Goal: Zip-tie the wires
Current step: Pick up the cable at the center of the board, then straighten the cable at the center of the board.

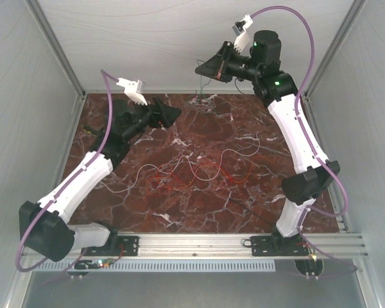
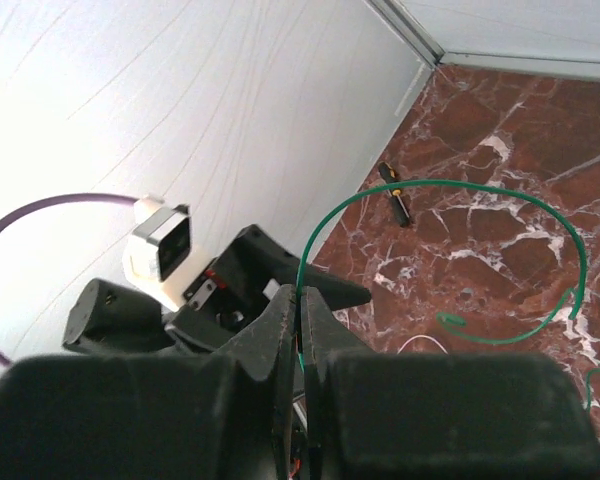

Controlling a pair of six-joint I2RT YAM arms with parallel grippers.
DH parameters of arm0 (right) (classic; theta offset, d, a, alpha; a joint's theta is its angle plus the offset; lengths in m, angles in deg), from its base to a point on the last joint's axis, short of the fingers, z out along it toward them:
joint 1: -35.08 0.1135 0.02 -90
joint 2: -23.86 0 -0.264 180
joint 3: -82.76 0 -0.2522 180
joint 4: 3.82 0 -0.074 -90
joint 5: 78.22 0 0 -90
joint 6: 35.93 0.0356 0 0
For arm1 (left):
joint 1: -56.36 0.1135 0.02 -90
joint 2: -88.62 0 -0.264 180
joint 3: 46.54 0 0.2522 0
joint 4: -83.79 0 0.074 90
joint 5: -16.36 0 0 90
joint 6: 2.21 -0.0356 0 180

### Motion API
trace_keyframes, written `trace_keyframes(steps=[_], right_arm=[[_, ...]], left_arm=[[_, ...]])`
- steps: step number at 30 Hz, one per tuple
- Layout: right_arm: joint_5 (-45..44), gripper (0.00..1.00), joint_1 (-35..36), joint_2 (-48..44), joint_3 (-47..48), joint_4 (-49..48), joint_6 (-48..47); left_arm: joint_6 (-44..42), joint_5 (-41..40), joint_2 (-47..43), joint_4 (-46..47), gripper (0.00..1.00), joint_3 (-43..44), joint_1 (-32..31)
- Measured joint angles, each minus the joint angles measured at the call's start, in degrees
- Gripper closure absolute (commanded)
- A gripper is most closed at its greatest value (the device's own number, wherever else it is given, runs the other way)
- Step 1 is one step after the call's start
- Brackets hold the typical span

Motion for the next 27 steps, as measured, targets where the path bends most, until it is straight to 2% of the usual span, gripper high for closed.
trace_keyframes(steps=[6,22,25,27], right_arm=[[-0.31,1.0,0.44,-3.52,-1.03,0.2,0.44],[-1.22,1.0,1.38,-4.17,-1.09,1.18,1.53],[-1.29,1.0,1.49,-4.79,-1.09,1.46,1.57],[-1.29,1.0,1.55,-5.29,-1.07,1.46,1.62]], left_arm=[[0.0,1.62,2.78,1.79,0.24,2.62,-0.26],[-1.03,9.79,8.02,6.08,0.27,6.62,-2.97],[-1.31,8.98,8.81,6.19,0.31,6.78,-3.43],[-1.66,7.78,9.53,6.19,0.37,7.06,-3.54]])
